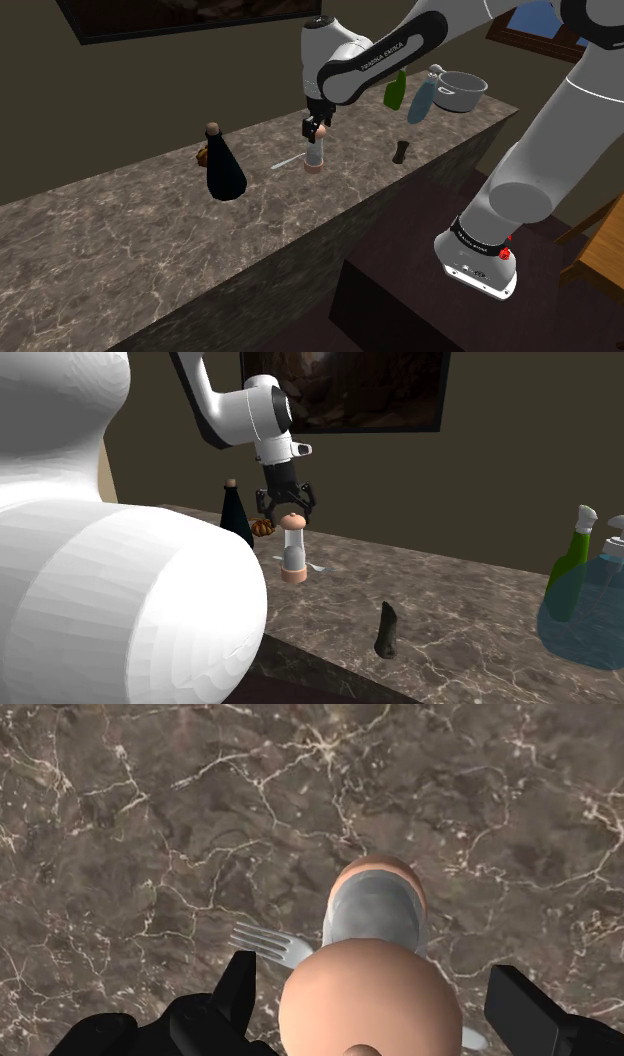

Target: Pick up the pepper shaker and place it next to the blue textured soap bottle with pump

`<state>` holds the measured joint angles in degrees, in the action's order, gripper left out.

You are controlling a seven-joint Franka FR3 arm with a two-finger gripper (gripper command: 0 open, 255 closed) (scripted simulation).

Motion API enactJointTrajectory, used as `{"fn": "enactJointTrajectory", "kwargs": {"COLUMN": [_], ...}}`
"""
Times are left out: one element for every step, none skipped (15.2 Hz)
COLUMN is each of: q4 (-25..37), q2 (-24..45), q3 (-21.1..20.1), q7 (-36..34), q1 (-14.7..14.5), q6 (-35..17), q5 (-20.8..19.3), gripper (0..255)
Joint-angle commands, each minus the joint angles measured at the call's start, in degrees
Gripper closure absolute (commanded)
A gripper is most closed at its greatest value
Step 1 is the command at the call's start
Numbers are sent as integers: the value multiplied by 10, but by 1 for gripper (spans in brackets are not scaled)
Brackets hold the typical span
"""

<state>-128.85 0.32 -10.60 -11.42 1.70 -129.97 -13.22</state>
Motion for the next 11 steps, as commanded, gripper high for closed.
{"fn": "enactJointTrajectory", "kwargs": {"q4": [-1,-1,-1,-1,-1,-1,-1,-1,-1,-1,-1], "q2": [1,1,1,1,1,1,1,1,1,1,1], "q3": [0,0,0,0,0,0,0,0,0,0,0], "q7": [0,0,0,0,0,0,0,0,0,0,0], "q1": [0,0,0,0,0,0,0,0,0,0,0], "q6": [-2,-2,-2,-2,-2,-2,-2,-2,-2,-2,-2], "q5": [-1,-1,-1,-1,-1,-1,-1,-1,-1,-1,-1], "gripper": [0,0,0,0,0,255,255,255,255,255,255]}}
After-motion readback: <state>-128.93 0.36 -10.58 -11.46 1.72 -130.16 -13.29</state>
